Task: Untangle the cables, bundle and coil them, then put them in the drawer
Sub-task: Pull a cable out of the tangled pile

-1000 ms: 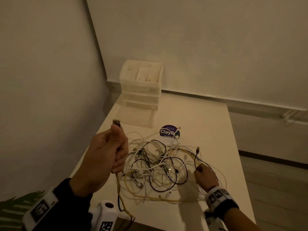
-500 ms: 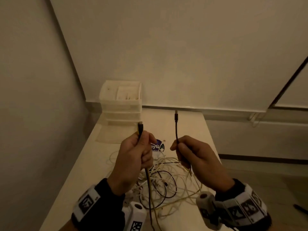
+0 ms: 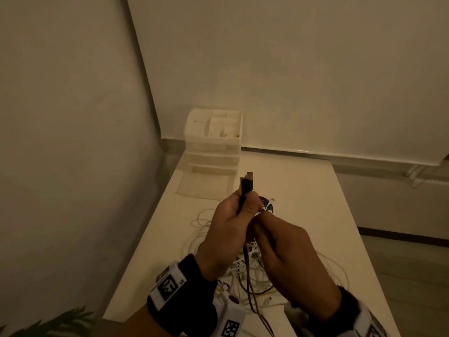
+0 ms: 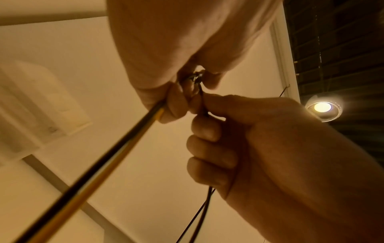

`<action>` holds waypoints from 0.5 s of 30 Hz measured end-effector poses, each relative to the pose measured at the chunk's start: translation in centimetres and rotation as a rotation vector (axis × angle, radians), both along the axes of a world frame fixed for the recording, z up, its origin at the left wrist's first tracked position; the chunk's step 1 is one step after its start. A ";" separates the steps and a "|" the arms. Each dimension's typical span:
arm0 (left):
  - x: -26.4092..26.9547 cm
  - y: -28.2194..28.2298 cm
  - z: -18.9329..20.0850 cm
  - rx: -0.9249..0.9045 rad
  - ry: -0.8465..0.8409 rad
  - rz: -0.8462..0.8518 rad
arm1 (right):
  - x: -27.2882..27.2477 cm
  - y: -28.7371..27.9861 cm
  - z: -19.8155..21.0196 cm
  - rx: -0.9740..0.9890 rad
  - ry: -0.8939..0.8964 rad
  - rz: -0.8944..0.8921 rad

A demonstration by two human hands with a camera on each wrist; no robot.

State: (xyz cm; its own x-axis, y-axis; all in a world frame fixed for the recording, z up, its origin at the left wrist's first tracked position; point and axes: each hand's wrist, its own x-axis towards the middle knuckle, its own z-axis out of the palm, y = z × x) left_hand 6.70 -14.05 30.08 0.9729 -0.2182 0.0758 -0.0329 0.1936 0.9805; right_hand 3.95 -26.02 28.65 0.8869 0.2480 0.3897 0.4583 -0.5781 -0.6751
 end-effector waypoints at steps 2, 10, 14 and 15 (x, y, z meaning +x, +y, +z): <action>-0.1 0.5 0.0 -0.005 0.002 0.025 | 0.0 0.6 -0.2 -0.033 -0.008 0.002; 2.4 6.3 0.9 -0.252 -0.055 0.150 | -0.7 1.1 -5.4 0.014 0.154 0.097; 3.3 10.4 3.5 -0.262 -0.166 0.204 | -0.6 -0.5 -11.4 -0.080 0.313 0.104; 3.3 11.3 4.0 -0.259 -0.200 0.225 | -0.4 -1.1 -12.9 -0.104 0.353 0.085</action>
State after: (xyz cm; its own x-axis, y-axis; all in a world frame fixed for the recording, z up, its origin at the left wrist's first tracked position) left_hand 10.03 -2.72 34.11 0.9547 0.0494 0.2933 -0.2880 0.3999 0.8701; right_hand 3.52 -27.17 15.79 0.9367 0.3488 0.0324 0.2571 -0.6219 -0.7397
